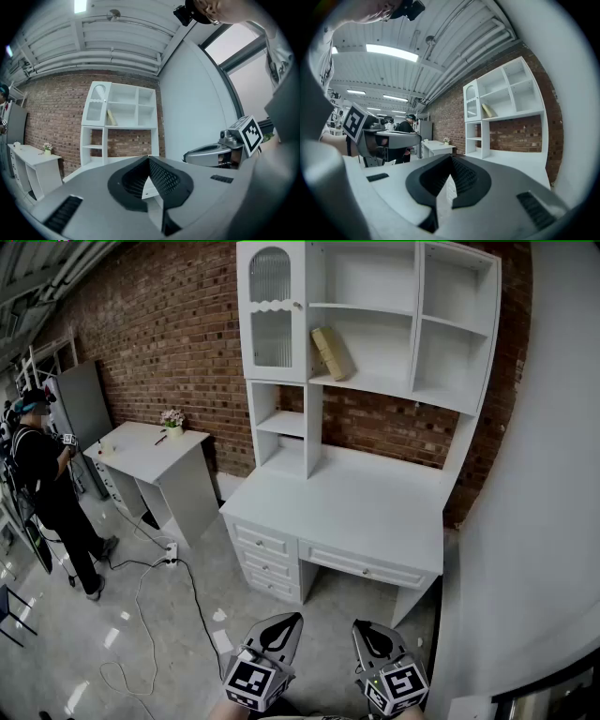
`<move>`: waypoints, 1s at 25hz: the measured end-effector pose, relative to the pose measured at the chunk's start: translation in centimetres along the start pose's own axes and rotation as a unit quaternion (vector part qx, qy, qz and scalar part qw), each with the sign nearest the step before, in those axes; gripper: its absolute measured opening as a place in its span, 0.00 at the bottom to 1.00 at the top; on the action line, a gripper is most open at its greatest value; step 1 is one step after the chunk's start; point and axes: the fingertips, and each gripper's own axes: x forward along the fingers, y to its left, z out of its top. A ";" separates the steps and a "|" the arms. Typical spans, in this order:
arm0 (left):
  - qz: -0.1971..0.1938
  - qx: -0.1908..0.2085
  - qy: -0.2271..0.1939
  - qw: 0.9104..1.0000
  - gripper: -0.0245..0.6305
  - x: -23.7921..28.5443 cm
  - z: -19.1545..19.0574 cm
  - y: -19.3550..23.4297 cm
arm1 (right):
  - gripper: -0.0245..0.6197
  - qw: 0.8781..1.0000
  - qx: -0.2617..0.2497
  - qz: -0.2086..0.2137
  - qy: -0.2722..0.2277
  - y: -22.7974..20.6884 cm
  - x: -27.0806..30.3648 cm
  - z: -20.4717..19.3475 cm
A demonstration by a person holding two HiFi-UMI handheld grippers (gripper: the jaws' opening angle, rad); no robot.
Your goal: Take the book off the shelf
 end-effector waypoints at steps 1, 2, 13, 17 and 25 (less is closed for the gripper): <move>-0.001 -0.001 0.000 1.000 0.04 0.1 -0.1 0.0 | 0.05 1.000 0.000 -0.001 0.000 -0.1 0.0 -0.1; -0.002 -0.002 0.000 1.000 0.04 0.1 -0.2 0.0 | 0.05 1.000 0.001 -0.001 0.000 -0.1 0.0 -0.2; -0.008 -0.014 0.008 1.000 0.04 0.7 -0.4 0.2 | 0.05 1.000 0.016 0.000 0.013 -0.4 0.4 -1.1; -0.009 -0.019 0.009 1.000 0.04 0.9 -0.7 0.9 | 0.05 1.000 0.025 0.002 0.015 -0.3 1.3 -1.2; -0.012 -0.029 0.013 0.999 0.04 2.7 -0.8 5.6 | 0.05 1.000 0.022 -0.008 0.021 -0.6 5.9 -0.6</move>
